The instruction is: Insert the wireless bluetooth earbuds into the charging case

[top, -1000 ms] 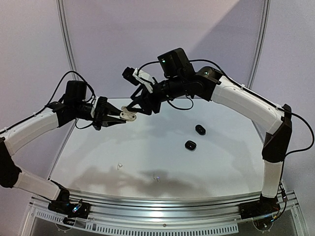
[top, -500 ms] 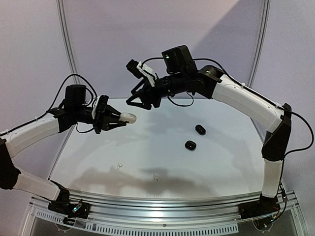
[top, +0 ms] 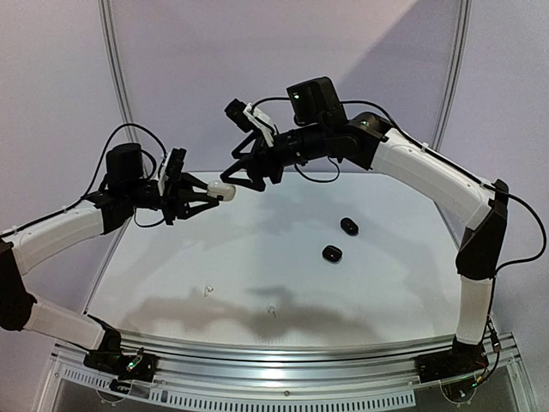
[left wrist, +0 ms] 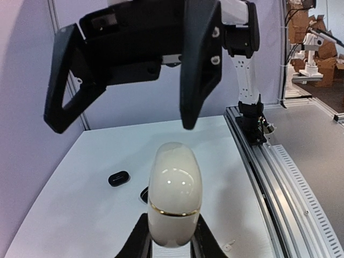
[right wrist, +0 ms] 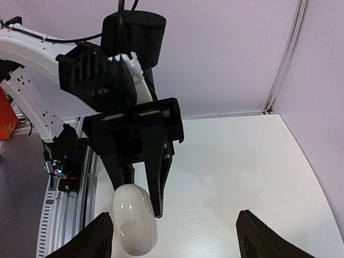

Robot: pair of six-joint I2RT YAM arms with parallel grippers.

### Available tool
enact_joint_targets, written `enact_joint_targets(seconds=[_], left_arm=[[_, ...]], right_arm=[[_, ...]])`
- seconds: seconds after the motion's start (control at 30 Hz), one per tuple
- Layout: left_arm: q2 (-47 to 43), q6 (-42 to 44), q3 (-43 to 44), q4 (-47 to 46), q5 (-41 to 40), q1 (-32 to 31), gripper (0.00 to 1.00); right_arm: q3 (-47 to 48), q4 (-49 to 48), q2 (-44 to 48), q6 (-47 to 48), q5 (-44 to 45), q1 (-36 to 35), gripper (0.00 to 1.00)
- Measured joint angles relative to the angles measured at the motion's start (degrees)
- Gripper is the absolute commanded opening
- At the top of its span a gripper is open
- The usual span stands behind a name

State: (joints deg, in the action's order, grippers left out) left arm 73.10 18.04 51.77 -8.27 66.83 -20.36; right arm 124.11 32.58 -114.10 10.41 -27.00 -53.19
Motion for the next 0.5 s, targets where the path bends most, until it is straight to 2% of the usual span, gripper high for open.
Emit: enact_joint_targets(seconds=[0.13, 0.2, 0.3, 0.4, 0.5], left_arm=[[0.0, -8.2, -1.8, -7.8, 0.0, 0.3, 0.0], [0.0, -11.7, -2.6, -11.4, 0.1, 0.3, 0.0], [0.0, -15.6, -3.2, -15.1, 0.2, 0.3, 0.0], [0.0, -18.3, -3.3, -18.1, 0.4, 0.4, 0.0], [0.0, -20.0, -3.3, -19.7, 0.4, 0.6, 0.0]], right_arm=[[-0.8, 0.7, 0.0, 0.7, -0.8, 0.0, 0.77], [-1.7, 0.3, 0.0, 0.5, -1.5, 0.0, 0.72], [-2.5, -0.3, -0.1, -0.2, -2.4, 0.0, 0.56], [-2.6, -1.2, -0.1, -0.8, -3.8, 0.0, 0.33], [-2.6, -1.7, -0.1, -1.1, -5.4, -0.2, 0.29]])
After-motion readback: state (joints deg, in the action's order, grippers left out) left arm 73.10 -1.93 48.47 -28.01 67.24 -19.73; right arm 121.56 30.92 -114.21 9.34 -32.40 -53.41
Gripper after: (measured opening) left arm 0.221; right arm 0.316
